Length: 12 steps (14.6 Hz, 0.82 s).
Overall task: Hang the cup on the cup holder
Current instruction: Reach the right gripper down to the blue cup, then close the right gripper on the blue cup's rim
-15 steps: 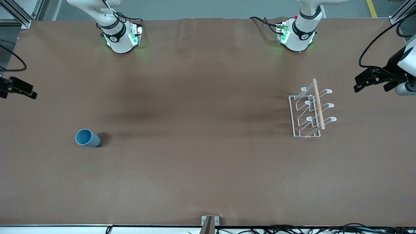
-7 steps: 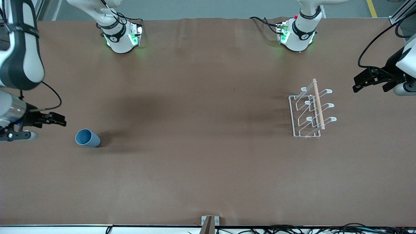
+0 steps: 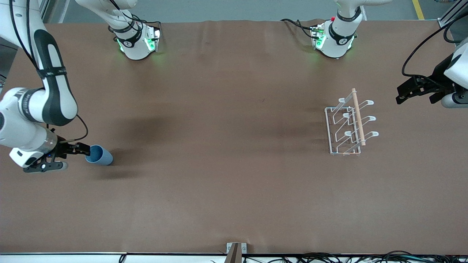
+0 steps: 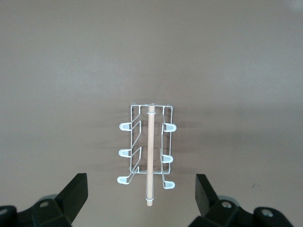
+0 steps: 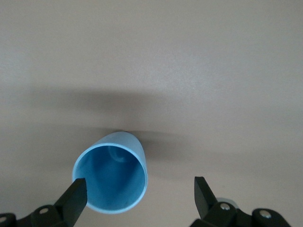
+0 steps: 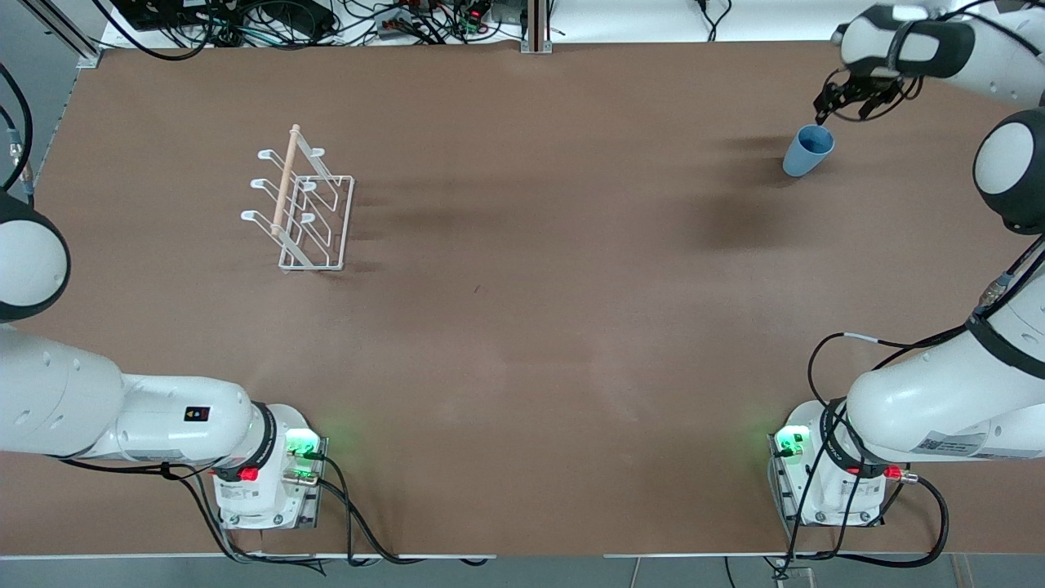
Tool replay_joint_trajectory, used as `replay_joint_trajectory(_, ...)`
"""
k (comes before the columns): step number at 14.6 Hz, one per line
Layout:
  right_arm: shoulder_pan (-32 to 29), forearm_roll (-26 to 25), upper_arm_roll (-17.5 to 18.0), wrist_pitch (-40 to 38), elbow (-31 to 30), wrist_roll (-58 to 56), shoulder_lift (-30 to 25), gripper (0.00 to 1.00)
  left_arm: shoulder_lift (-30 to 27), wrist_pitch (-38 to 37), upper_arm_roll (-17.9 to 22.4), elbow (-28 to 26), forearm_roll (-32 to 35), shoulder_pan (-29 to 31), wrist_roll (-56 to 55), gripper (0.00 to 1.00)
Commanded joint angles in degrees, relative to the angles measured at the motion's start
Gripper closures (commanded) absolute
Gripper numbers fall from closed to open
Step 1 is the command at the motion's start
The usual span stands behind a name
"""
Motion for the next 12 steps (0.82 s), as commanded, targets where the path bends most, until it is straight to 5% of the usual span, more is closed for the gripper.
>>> replay_joint_trajectory(1,-0.5,0.4,0.5,2.6,-1.9,-0.9,0.9,0.02,0.3,-0.1,0.1,0.7,0.3,-0.5,-0.4,0.00)
replay_joint_trajectory(5,-0.6,0.4,0.5,5.2,-2.0,-0.9,3.8,0.08,0.3,-0.1,0.1,0.7,0.3,-0.4,-0.1,0.00)
replay_joint_trajectory(8,-0.3,0.8,0.5,5.4,-1.6,-0.9,5.4,0.26,0.3,-0.1,0.1,0.7,0.3,-0.6,-0.2,0.00)
replay_joint_trajectory(10,-0.3,0.9,0.5,5.1,-1.5,-0.8,5.8,0.46,0.6,-0.1,0.1,0.7,0.3,-0.6,-0.5,0.00)
replay_joint_trajectory(12,-0.2,0.9,0.5,4.7,-1.1,-0.6,5.7,0.79,0.7,-0.1,0.0,0.8,0.3,-0.6,-0.6,0.00)
